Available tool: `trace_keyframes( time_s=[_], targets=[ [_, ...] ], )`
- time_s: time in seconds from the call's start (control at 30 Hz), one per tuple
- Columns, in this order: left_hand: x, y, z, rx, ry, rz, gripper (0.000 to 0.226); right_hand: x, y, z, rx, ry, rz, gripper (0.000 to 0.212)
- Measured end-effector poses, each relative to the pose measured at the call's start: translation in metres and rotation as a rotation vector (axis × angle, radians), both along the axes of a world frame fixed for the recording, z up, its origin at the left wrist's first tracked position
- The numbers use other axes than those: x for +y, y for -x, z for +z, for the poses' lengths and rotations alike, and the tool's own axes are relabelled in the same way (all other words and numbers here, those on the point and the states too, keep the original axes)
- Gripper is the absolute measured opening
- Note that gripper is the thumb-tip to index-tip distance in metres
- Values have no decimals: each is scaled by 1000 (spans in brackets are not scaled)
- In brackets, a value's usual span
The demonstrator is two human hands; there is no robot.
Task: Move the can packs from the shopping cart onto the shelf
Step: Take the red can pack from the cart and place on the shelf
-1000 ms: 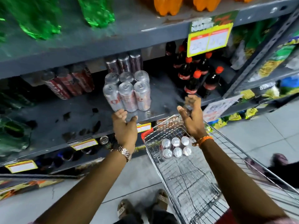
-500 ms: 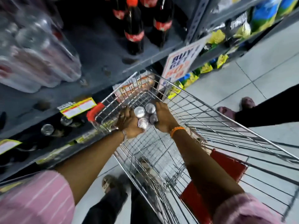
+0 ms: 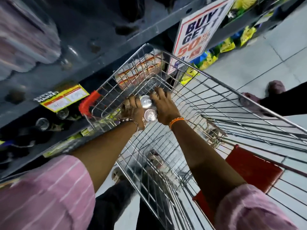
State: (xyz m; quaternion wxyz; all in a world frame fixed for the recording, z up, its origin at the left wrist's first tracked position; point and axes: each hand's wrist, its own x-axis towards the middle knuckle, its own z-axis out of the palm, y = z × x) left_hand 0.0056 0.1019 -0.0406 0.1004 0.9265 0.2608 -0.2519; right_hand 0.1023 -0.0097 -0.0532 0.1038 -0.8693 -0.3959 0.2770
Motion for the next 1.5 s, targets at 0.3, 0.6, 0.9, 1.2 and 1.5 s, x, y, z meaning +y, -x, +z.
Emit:
trace_keyframes(
  time_s=[0.3,0.6,0.9,1.2,1.5],
  targets=[
    [-11,11,60,64,103,-22,121,-18,12,49,14,-8,-45,84],
    [-9,33,176,-122,215,-7,108,-33,19,178,-79,50,-40,99],
    [27,87,294,-364,145,10,96,1,49,315,-204,-56,147,102],
    [111,188,365,-431,36,235,103,114,121,399,-225,-76,380,98],
    [203,287,392,-436,-133,482,103,255,206,404,-236,-206,650,98]
  ],
)
